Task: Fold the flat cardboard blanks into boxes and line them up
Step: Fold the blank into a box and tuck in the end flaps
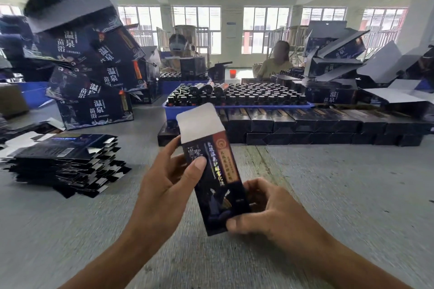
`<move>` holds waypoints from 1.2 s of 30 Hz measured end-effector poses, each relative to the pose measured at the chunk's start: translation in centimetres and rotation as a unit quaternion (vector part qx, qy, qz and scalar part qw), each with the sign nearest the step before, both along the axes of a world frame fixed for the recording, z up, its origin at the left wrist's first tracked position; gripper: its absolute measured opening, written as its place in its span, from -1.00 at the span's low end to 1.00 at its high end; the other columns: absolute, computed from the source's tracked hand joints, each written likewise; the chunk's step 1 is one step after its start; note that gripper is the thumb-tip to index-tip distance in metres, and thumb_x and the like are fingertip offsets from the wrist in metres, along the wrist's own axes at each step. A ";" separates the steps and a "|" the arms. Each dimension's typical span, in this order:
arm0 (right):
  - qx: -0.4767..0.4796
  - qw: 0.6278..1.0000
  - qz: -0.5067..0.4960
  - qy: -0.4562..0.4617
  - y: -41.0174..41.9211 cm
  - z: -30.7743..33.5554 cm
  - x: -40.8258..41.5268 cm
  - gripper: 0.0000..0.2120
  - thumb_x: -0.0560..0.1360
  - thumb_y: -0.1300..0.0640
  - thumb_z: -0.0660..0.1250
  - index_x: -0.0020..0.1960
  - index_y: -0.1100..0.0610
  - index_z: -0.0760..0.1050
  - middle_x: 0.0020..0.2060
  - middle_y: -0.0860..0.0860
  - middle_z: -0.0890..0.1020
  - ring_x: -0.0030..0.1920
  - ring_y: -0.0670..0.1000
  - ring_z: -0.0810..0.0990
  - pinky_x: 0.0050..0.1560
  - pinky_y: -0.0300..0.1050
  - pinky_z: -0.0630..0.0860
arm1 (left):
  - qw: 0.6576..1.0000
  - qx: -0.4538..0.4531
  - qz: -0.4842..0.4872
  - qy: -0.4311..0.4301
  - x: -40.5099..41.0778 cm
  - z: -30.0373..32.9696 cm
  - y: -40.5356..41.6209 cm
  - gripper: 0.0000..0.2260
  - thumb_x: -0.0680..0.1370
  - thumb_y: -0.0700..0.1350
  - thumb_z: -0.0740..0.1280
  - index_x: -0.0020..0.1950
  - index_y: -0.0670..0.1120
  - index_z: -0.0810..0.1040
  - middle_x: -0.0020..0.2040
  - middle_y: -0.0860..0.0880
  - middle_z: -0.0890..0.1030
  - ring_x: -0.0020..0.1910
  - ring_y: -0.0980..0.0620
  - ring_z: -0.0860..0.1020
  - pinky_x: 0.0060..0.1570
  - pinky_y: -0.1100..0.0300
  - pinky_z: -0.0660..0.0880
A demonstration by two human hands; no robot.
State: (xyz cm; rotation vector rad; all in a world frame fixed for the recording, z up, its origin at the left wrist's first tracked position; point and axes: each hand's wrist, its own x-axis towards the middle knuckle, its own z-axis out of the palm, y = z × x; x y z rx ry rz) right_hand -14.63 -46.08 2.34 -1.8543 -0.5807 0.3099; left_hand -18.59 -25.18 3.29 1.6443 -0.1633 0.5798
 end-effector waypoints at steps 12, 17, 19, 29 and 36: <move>0.177 0.978 -0.087 -0.069 -0.4 1.3 0.2 -0.52 0.31 -0.09 0.49 0.21 -0.14 0.50 0.05 -0.31 0.68 0.08 -0.30 0.64 -0.13 -0.51 0.51 | 0.998 0.029 -0.026 -0.039 -0.8 -0.4 -1.5 -0.52 0.46 -0.05 0.45 0.27 0.35 0.42 0.12 0.18 0.68 0.06 0.11 0.68 -0.06 0.34 0.59; 0.190 0.974 -0.078 -0.092 -0.3 1.3 0.0 -0.56 0.36 0.01 0.48 0.22 -0.15 0.50 0.07 -0.27 0.69 0.10 -0.24 0.65 -0.09 -0.46 0.54 | 0.997 0.049 -0.037 -0.048 -0.8 -0.7 -1.3 -0.54 0.50 -0.06 0.44 0.32 0.32 0.46 0.18 0.12 0.65 0.13 0.07 0.66 -0.01 0.30 0.60; 0.198 0.970 -0.076 -0.116 -0.4 1.4 -0.1 -0.59 0.41 0.05 0.47 0.22 -0.17 0.51 0.09 -0.27 0.68 0.12 -0.23 0.65 -0.06 -0.44 0.55 | 0.997 0.045 -0.046 -0.052 -0.8 -0.7 -1.3 -0.60 0.51 0.00 0.47 0.29 0.31 0.51 0.19 0.11 0.65 0.15 0.04 0.65 -0.02 0.27 0.61; 0.169 0.964 -0.053 -0.196 -0.5 2.0 -0.8 -0.57 0.45 0.00 0.40 0.25 -0.40 0.50 0.16 -0.33 0.64 0.18 -0.26 0.61 0.00 -0.43 0.55 | 0.993 0.076 -0.026 -0.085 -0.8 -0.1 -0.8 -0.78 0.56 0.12 0.41 0.21 0.25 0.62 0.25 0.17 0.62 0.21 0.12 0.62 0.11 0.30 0.56; 0.129 0.966 -0.050 -0.219 -0.6 2.0 -0.6 -0.67 0.55 -0.14 0.28 0.30 -0.34 0.52 0.20 -0.24 0.62 0.25 -0.20 0.58 0.15 -0.35 0.54 | 0.987 0.098 0.004 -0.125 -0.8 0.0 -1.1 -0.79 0.57 0.05 0.39 0.20 0.18 0.63 0.31 0.21 0.56 0.29 0.17 0.56 0.09 0.35 0.55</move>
